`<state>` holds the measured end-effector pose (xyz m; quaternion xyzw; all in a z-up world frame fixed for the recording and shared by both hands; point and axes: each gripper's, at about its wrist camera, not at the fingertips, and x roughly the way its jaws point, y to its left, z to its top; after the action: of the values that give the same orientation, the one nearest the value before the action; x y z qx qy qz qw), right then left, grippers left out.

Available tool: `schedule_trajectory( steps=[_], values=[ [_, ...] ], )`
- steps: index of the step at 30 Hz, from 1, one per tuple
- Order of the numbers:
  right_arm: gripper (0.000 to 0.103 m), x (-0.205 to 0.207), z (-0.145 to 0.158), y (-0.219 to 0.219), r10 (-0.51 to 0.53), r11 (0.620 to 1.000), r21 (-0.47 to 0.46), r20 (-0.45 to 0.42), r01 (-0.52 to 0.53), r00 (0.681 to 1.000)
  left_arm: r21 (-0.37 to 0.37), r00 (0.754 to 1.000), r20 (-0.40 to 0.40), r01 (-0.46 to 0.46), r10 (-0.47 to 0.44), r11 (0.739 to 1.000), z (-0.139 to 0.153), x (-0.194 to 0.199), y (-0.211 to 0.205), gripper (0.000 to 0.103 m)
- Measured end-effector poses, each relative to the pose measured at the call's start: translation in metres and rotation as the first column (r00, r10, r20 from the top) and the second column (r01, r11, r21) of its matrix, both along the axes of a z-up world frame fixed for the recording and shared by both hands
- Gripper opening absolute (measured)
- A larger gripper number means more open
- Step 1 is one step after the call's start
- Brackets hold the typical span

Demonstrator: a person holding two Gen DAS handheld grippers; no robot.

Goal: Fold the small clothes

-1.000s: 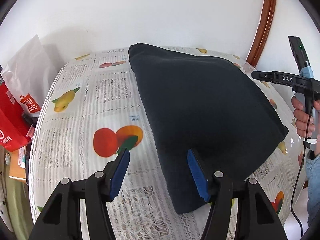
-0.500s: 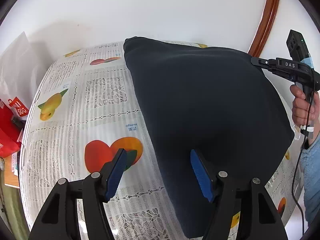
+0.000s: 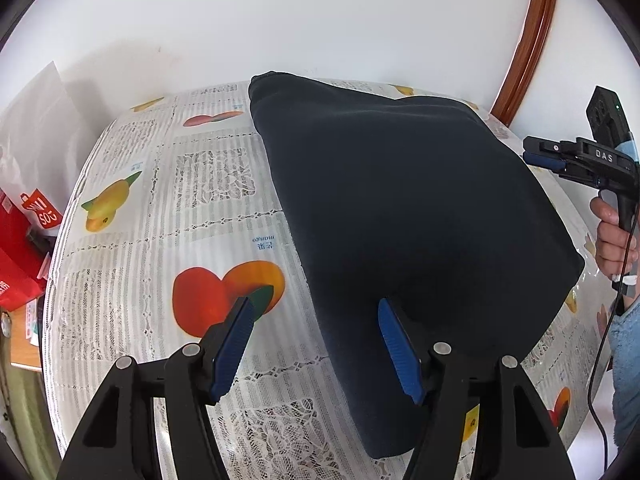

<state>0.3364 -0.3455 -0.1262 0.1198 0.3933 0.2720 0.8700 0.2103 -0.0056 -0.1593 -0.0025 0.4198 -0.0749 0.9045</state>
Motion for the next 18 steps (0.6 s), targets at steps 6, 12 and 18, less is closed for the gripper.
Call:
schedule_trajectory(
  steps=[6, 12, 18],
  values=[
    [0.051, 0.005, -0.030, 0.012, -0.025, 1.000, -0.019, -0.073, 0.024, 0.997, -0.009, 1.000, -0.012, -0.009, 0.008, 1.000, 0.000, -0.005, -0.001, 0.062],
    [0.006, -0.015, -0.010, 0.016, 0.062, 0.998, -0.026, 0.063, -0.060, 0.996, 0.021, 0.999, -0.026, -0.025, 0.025, 0.999, -0.006, -0.002, -0.004, 0.065],
    [0.006, -0.017, -0.014, -0.003, 0.033, 0.999, -0.009, 0.039, -0.032, 0.999, 0.086, 1.000, -0.004, -0.002, 0.002, 0.996, -0.006, -0.005, -0.014, 0.065]
  ],
)
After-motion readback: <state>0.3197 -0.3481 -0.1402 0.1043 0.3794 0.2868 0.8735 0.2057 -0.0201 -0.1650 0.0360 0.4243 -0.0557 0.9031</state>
